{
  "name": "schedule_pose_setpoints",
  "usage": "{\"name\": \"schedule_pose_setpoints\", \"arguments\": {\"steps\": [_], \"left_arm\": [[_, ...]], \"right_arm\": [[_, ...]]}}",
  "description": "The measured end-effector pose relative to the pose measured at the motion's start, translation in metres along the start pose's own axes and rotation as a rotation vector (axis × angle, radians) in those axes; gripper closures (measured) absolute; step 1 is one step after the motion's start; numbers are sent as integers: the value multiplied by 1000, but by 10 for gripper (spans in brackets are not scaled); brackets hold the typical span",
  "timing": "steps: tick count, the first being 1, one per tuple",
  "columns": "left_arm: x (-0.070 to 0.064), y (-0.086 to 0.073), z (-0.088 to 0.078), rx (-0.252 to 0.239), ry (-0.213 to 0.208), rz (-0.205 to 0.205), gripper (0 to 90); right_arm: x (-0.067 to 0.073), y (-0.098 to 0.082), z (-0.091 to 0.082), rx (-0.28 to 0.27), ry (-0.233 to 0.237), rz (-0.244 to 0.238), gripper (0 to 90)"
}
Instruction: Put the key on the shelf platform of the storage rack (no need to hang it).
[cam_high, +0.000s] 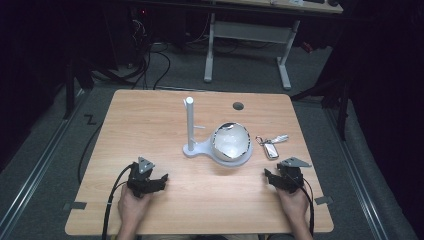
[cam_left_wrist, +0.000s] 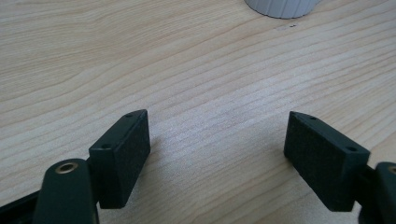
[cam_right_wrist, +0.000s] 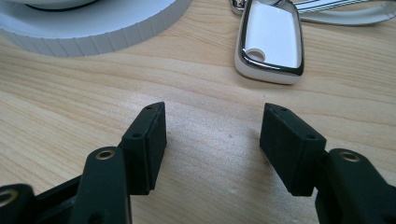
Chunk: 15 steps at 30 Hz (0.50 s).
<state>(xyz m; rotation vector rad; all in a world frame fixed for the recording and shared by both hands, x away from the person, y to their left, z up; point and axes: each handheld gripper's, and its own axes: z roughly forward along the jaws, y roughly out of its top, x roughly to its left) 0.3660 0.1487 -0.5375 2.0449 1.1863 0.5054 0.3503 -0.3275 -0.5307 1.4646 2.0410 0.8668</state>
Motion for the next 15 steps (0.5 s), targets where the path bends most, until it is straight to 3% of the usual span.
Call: {"name": "schedule_pose_setpoints", "arguments": {"steps": [15], "left_arm": [[0, 0, 0, 0, 0, 0, 231]], "right_arm": [[0, 0, 0, 2, 7, -2, 393]]}}
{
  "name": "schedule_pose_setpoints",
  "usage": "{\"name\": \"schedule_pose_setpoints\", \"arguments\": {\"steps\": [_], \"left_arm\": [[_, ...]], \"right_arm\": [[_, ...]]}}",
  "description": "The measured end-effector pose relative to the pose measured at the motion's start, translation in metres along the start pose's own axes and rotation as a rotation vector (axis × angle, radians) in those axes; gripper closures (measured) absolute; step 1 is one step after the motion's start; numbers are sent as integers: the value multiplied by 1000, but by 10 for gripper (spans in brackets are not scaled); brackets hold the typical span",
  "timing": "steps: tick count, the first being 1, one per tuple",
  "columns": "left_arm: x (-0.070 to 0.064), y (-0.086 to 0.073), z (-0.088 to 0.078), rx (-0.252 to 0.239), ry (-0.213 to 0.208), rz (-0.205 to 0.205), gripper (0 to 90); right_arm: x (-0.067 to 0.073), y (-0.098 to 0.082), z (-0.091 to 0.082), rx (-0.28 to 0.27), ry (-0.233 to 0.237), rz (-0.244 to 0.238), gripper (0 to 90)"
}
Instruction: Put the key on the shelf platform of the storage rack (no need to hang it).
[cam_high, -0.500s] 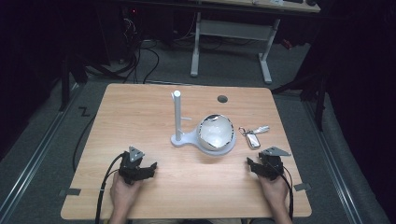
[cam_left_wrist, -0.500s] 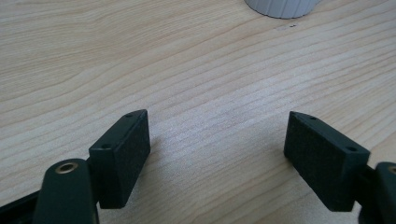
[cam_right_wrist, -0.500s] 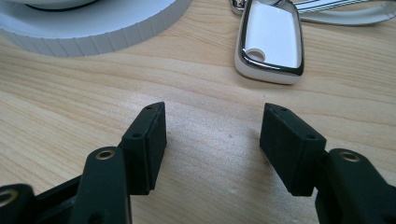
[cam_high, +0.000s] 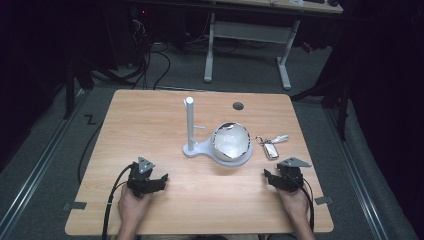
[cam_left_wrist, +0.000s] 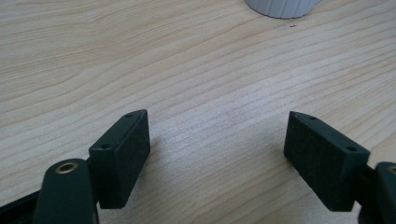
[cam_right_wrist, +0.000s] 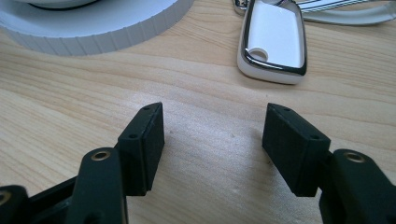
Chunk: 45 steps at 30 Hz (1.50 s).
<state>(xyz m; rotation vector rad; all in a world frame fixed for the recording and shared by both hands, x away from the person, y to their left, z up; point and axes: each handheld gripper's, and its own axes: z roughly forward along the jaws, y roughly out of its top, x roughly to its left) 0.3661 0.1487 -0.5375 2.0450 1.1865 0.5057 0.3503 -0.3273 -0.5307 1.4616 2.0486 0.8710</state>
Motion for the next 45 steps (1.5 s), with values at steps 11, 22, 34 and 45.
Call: {"name": "schedule_pose_setpoints", "arguments": {"steps": [11, 22, 34, 45], "left_arm": [[0, 0, 0, 1, 0, 1, 230], [0, 0, 0, -1, -1, -1, 230], [0, 0, 0, -1, -2, -1, 231], [0, 0, 0, -1, -2, -1, 231]], "right_arm": [[1, -1, 0, -1, -6, 2, 392], [2, 0, -1, 2, -9, 2, 380], [-3, -1, -14, -18, -4, 39, 379], [-13, -5, -29, -42, -13, 90, 386]]}}
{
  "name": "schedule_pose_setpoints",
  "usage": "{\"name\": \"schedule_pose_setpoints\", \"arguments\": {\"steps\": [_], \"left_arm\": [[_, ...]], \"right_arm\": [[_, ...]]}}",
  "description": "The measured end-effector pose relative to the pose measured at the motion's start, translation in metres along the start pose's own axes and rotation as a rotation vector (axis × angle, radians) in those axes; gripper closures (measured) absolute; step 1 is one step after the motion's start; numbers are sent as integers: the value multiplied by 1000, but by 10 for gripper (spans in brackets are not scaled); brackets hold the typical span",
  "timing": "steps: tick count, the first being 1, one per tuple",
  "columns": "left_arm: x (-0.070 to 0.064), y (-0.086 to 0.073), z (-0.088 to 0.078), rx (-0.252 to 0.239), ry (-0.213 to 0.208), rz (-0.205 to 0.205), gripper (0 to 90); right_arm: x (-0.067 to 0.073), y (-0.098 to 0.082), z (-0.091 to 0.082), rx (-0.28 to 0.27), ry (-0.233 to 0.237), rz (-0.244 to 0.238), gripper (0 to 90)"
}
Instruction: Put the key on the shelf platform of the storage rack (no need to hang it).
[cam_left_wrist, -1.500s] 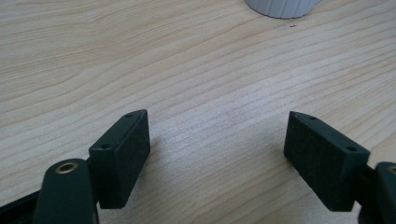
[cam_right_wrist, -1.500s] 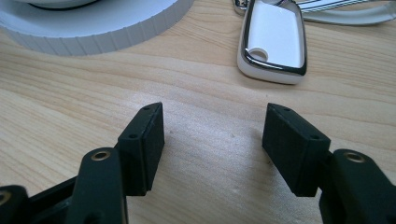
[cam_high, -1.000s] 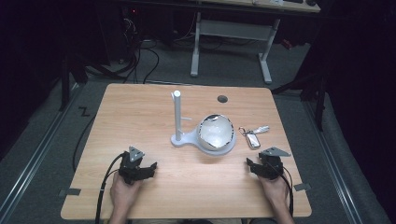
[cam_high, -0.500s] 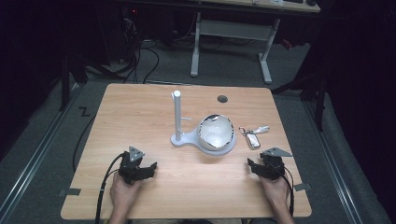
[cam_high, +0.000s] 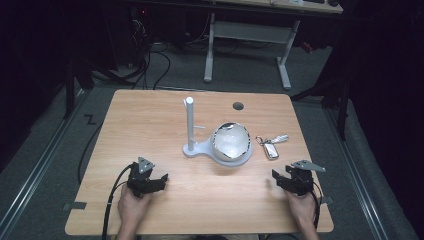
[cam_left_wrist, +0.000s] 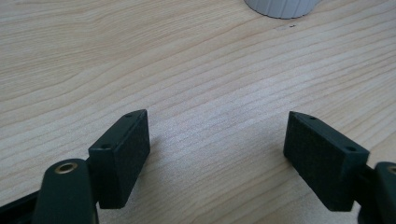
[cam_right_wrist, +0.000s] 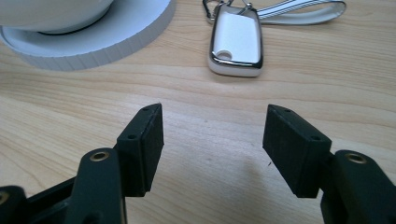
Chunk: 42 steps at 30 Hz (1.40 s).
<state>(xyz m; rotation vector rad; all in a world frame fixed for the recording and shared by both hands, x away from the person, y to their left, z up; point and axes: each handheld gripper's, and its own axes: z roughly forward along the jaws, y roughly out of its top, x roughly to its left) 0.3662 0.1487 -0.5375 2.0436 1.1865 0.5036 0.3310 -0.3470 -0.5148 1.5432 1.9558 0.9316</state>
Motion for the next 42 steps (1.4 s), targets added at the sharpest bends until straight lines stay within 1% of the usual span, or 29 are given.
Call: {"name": "schedule_pose_setpoints", "arguments": {"steps": [5, 11, 12, 13, 20, 21, 24, 25, 27, 32, 34, 35, 37, 38, 42], "left_arm": [[0, 0, 0, 0, 0, 0, 231], [0, 0, 0, 0, 0, 1, 230], [0, 0, 0, 0, 0, 0, 230], [0, 0, 0, 0, 0, 0, 230], [0, 0, 0, 0, 0, 0, 230], [0, 0, 0, 0, 0, 0, 230], [0, 0, 0, 0, 0, 0, 230], [0, 0, 0, 1, 0, 1, 230], [0, 0, 0, 0, 0, 1, 230], [0, 0, 0, 1, 1, 1, 229], [0, 0, 0, 0, 0, 1, 229], [0, 0, 0, 0, 0, 1, 229], [0, 0, 0, 1, 0, 1, 229], [0, 0, 0, 1, 1, 1, 229], [0, 0, 0, 1, 1, 1, 229]], "right_arm": [[-6, 1, -3, -8, -7, 21, 381], [-9, 6, -3, -8, -10, 33, 383], [-11, 9, -4, -17, -12, 37, 385], [-11, 10, -4, -14, -6, 43, 383], [-12, 21, -2, -28, -14, 40, 380], [-13, 27, -1, -23, 2, 46, 384], [-14, 32, 1, -32, -3, 46, 384], [-15, 37, 3, -27, 3, 45, 395], [-15, 39, 4, -22, 4, 43, 398], [-13, 47, 10, -20, 1, 19, 398], [-12, 48, 11, -17, -2, 17, 403], [-12, 52, 14, -4, -5, 11, 409], [-12, 54, 15, -7, -7, -5, 407], [-11, 56, 17, 9, -2, -1, 407], [-11, 62, 21, -3, 13, 8, 407]]}}
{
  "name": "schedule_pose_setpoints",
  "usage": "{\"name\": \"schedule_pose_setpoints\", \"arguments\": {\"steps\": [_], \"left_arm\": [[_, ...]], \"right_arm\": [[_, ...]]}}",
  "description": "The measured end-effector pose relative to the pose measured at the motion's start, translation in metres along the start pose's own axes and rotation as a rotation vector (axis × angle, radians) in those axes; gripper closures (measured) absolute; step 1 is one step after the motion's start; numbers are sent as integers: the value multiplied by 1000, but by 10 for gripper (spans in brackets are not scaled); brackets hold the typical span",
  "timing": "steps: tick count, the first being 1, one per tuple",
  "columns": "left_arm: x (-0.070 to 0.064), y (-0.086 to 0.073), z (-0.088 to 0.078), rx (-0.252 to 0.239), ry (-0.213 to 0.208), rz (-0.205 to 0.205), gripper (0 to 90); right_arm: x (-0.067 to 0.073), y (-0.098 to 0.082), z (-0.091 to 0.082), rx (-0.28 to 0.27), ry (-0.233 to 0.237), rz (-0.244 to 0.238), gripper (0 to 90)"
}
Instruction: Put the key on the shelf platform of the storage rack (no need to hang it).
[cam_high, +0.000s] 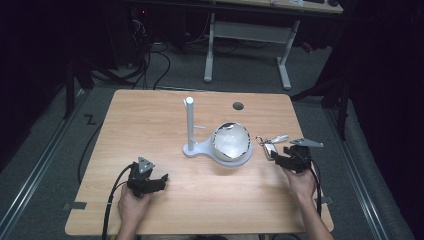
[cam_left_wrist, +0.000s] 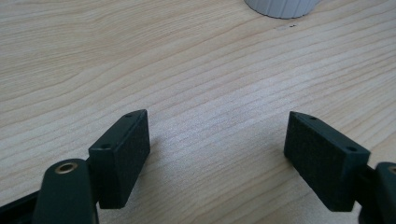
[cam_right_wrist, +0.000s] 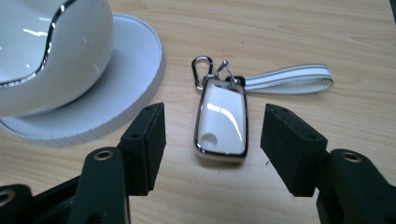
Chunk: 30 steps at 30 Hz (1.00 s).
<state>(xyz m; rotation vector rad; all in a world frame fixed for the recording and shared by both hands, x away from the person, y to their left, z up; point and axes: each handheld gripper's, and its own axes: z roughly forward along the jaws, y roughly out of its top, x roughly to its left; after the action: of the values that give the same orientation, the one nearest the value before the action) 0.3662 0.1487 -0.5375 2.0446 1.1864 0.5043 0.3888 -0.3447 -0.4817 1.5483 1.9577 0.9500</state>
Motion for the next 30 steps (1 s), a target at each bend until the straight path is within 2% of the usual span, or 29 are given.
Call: {"name": "schedule_pose_setpoints", "arguments": {"steps": [2, 3, 13, 22, 30], "left_arm": [[0, 0, 0, 0, 0, 0, 229], [0, 0, 0, 0, 0, 0, 229], [0, 0, 0, 0, 0, 0, 229], [0, 0, 0, 0, 0, 0, 230], [0, 0, 0, 0, 0, 0, 230]], "right_arm": [[0, 2, 1, -9, 5, 5, 407], [-1, 6, 5, 11, 8, 7, 409], [-4, 18, 28, 76, -23, 8, 395], [-7, 15, 46, 106, -46, 32, 337], [-4, 18, 58, 135, -55, 30, 322]]}}
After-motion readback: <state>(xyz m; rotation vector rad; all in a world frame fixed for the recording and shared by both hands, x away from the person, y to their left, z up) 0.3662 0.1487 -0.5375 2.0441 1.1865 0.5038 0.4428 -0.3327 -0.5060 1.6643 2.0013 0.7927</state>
